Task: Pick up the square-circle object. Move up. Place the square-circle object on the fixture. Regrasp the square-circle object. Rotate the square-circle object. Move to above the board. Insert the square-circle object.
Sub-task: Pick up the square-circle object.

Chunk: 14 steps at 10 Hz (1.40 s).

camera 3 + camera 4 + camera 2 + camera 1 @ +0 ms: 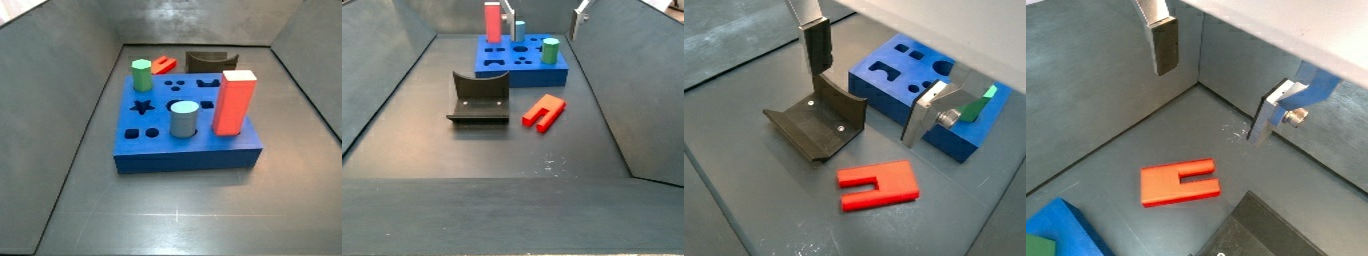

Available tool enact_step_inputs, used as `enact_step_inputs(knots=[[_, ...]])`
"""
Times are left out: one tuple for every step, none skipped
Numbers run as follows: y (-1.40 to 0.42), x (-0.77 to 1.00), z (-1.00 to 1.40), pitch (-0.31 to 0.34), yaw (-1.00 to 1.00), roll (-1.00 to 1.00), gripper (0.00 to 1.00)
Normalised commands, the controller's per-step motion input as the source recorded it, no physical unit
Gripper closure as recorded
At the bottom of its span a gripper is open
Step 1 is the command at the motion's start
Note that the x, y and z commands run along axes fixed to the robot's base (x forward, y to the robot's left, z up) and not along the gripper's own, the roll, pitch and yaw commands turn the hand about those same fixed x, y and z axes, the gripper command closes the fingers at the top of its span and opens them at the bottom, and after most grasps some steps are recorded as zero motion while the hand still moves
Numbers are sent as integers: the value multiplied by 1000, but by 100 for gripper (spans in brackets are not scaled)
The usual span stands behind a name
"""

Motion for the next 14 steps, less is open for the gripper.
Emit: enact_step_inputs(knots=[[-111,-120,0,-40,0,0,0],[-74,-66,0,-34,0,37,0],[-51,-191,3,-134,0,17,0],[-237,0,-206,-97,86,61,0],[-186,0,-483,-36,-909,0,0],[-97,0,-454,-30,-1000,0,0],[-57,0,-497,-56,-1000,0,0],[-29,-17,-586,-134,-1000,-30,0],[-169,0,-494,-156,-760,-119,0],[0,0,-23,0,0,0,0],[-46,0,-543,-87,0,-43,0],[-117,-103,-714,-136,0,-80,0],[-37,-23,-729,-130,0,-130,0],[-69,-9,-743,-131,0,-117,0]])
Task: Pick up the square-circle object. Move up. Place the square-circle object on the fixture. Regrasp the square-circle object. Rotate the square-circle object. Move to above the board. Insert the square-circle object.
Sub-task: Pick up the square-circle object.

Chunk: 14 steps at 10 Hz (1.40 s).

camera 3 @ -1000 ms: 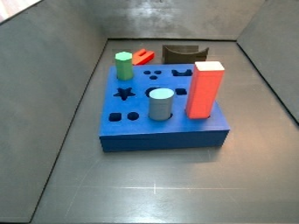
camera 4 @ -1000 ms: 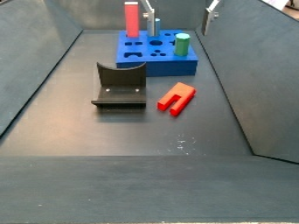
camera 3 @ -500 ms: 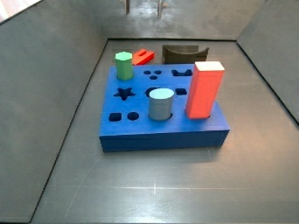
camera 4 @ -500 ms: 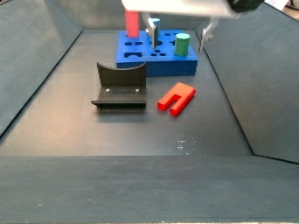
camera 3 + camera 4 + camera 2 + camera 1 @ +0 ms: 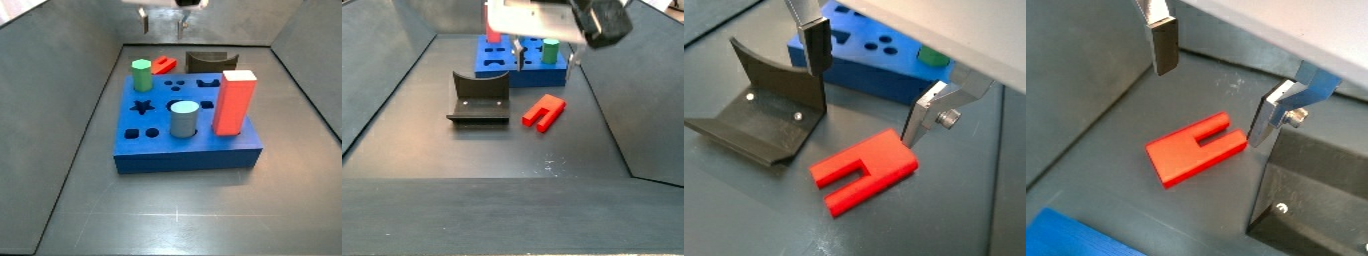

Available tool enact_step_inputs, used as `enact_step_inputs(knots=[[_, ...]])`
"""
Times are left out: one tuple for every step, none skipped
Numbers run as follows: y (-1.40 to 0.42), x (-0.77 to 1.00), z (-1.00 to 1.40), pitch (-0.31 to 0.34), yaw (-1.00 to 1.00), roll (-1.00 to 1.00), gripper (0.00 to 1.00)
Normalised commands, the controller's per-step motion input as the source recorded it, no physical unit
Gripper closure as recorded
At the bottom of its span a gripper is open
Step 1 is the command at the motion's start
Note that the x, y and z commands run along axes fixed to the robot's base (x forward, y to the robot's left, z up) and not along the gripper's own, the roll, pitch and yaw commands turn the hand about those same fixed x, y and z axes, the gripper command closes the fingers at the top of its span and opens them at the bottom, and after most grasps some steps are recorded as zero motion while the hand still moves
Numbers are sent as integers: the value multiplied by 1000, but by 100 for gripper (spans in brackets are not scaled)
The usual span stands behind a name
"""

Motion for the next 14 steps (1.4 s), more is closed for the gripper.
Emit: enact_step_inputs(knots=[[-77,-51,-700,-111,-3,-99,0],[-94,-86,-569,-56,-9,-41,0],[-74,-129,-454,-46,0,-19,0],[-43,-71,-337,-36,0,-20,0],[-37,-37,-323,-27,0,-21,0],[-31,0,-431,-46,-83,-27,0],[-57,-66,-549,-80,-214,-40,0],[-34,-77,-500,-69,-214,-30,0],[0,-11,-194,-39,-120,-30,0],[0,0,-71,-41,0,-14,0],[-6,-151,-489,-169,-20,-103,0],[0,-106,-329,-144,-29,-120,0],[0,-123,-123,-94,-11,-63,0],[0,-123,-46,-67,-137,-54,0]])
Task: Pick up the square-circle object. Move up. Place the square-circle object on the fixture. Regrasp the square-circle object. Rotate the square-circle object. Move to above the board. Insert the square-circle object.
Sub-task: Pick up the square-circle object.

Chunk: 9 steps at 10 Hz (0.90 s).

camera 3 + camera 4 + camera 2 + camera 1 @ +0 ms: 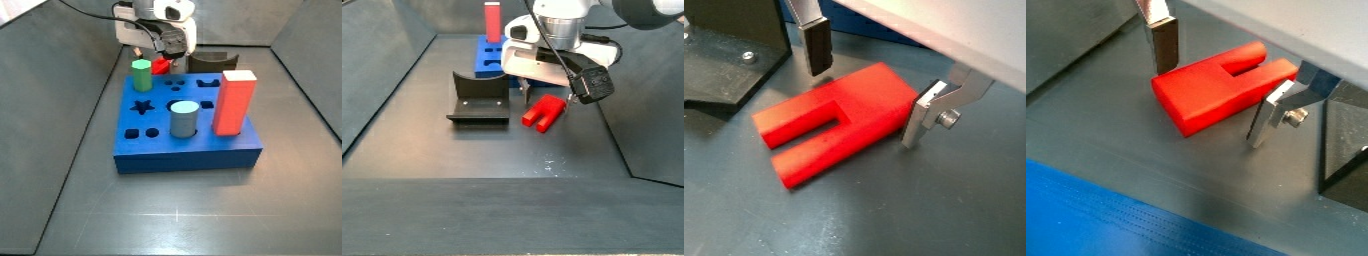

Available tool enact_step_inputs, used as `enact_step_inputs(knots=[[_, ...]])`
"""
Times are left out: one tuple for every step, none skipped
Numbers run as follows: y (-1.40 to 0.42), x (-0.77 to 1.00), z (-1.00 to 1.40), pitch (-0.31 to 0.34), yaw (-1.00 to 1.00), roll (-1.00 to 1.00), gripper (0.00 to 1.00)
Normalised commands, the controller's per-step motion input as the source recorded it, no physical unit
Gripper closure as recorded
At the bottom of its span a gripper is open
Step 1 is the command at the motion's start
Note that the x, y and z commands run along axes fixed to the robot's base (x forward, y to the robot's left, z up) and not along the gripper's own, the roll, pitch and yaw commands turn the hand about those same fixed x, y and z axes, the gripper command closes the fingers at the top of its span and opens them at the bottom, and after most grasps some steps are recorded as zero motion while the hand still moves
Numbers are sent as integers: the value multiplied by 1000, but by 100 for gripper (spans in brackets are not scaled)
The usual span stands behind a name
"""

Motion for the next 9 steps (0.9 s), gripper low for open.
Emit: enact_step_inputs(knots=[[0,-94,0,-56,-209,-54,0],[0,-66,0,-41,-160,-44,0],[0,-34,0,-20,-63,-24,0],[0,-23,-29,0,-86,0,0],[0,0,-49,0,-126,0,0],[0,0,0,0,-69,0,0],[0,-6,0,0,-17,-10,0],[0,-120,-20,0,-17,0,0],[0,-203,-57,0,-143,0,0]])
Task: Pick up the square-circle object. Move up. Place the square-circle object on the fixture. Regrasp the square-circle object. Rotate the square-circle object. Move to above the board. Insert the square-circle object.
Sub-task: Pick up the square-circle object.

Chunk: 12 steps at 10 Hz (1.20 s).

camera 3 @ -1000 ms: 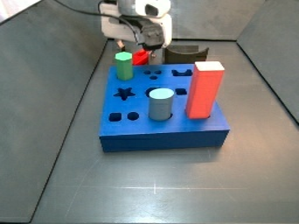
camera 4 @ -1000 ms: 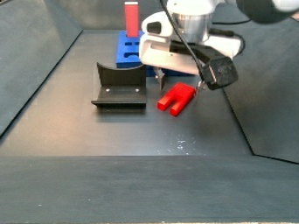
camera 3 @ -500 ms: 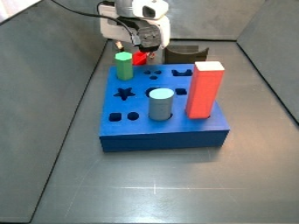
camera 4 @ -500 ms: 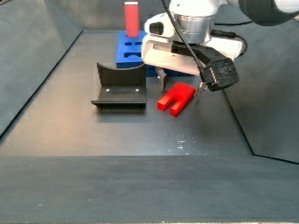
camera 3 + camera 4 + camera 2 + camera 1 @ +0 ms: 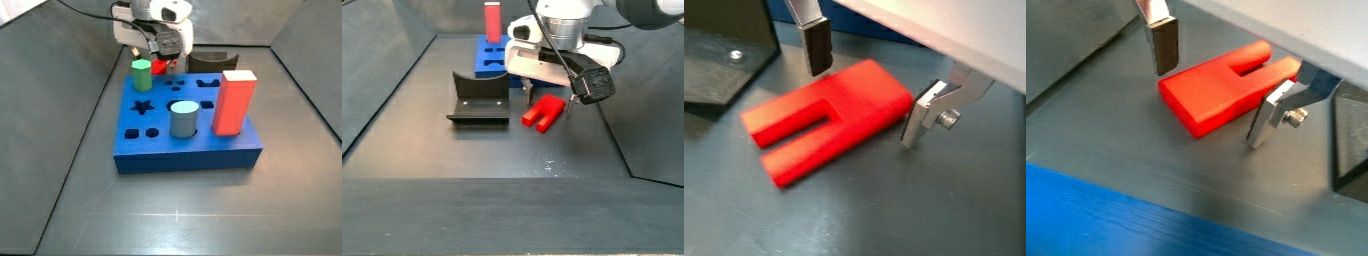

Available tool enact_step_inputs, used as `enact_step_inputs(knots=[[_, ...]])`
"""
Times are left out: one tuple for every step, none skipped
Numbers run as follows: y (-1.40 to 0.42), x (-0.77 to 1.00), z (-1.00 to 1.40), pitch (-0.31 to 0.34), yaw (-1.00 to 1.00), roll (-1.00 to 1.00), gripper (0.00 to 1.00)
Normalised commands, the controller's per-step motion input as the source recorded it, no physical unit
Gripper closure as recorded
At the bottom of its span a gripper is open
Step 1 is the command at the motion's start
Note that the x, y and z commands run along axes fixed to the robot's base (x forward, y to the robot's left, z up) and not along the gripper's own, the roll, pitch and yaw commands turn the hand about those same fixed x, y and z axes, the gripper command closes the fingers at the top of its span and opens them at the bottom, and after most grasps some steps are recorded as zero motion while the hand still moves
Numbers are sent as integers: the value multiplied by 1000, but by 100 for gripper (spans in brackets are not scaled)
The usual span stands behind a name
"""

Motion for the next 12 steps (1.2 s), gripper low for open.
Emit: enact_step_inputs(knots=[[-11,-94,-26,0,-146,0,0],[0,0,0,0,-6,0,0],[0,-3,0,27,-9,0,0],[0,-66,-3,39,-54,0,0],[0,-51,0,24,-49,0,100],[0,0,0,0,0,0,100],[0,0,0,0,0,0,100],[0,0,0,0,0,0,100],[0,0,0,0,0,0,100],[0,0,0,0,0,0,100],[0,0,0,0,0,0,100],[0,0,0,0,0,0,100]])
